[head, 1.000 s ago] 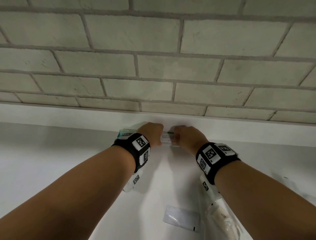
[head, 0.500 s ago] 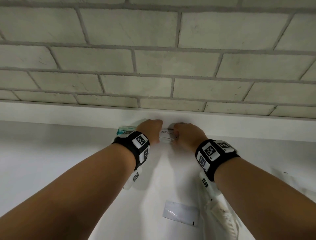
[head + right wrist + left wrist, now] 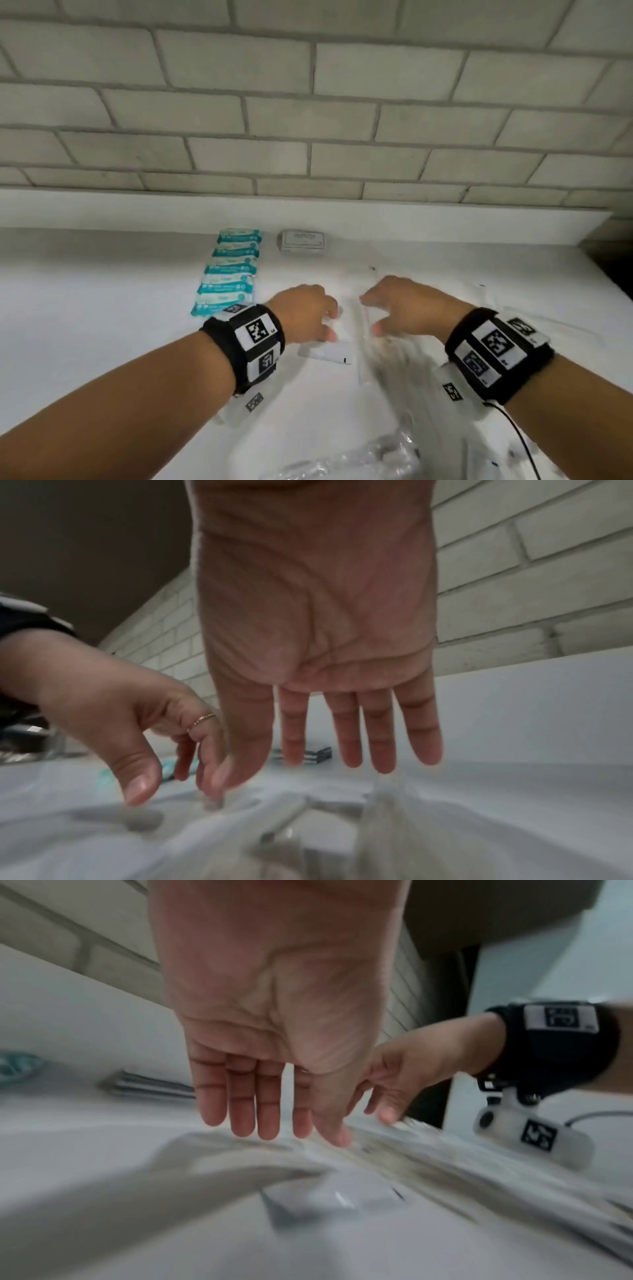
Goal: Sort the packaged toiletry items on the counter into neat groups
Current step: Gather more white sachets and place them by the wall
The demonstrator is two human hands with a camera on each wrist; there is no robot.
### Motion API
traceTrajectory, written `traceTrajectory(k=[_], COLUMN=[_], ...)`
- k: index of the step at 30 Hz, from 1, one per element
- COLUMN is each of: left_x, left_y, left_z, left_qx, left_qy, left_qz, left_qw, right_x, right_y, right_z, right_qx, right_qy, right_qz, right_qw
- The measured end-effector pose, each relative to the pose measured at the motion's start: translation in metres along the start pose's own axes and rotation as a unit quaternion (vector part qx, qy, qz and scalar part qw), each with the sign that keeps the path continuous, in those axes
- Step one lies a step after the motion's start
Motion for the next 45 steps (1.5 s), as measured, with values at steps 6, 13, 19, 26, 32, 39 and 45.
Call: traceTrajectory(k=[6,13,19,26,32,39,45], left_x=[-0.012,0.001,-0.065,-0.131,-0.123,-0.119,-0.118], left_y=[-0.039,-0.097,-0.142,-0.161,-0.164,-0.164,-0.154], left_z=[0.025,0.033,0.035,0.075,0.077,0.084,0.068], left_qx=[-0.042,-0.020,0.003,0.075,0.033,0.091,0.034], left_qy=[-0.007,-0.006,-0.064,0.096,0.098,0.037,0.032], left_qz=[-0.052,-0.117,-0.032,0.035,-0.026,-0.044,0.000], left_qw=[0.998,0.993,0.997,0.992,0.994,0.994,0.999], right_x=[-0.002,0.039,-0.006,-0.037,-0.032,-0.003,0.010], right_y=[-0.080,-0.154,-0.174,-0.204,-0.216,-0.251,-0.252], right_z=[0.023,0.079,0.075,0.103,0.100,0.113,0.141], right_qx=[-0.020,0.058,-0.059,-0.025,-0.065,0.098,0.030], right_qy=[-0.083,0.014,0.058,-0.068,-0.117,-0.018,-0.063], right_qz=[0.014,-0.038,0.049,0.102,0.124,0.090,0.050], right_qw=[0.996,0.997,0.995,0.992,0.983,0.991,0.996])
Point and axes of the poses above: each hand's wrist, its own y-axis towards the middle knuckle, its own z-axis out of the palm, x = y × z, the point moved 7 cm from there along y, towards the middle knuckle, and after that the axes turned 5 degrees about -x, right-handed, at the moved point
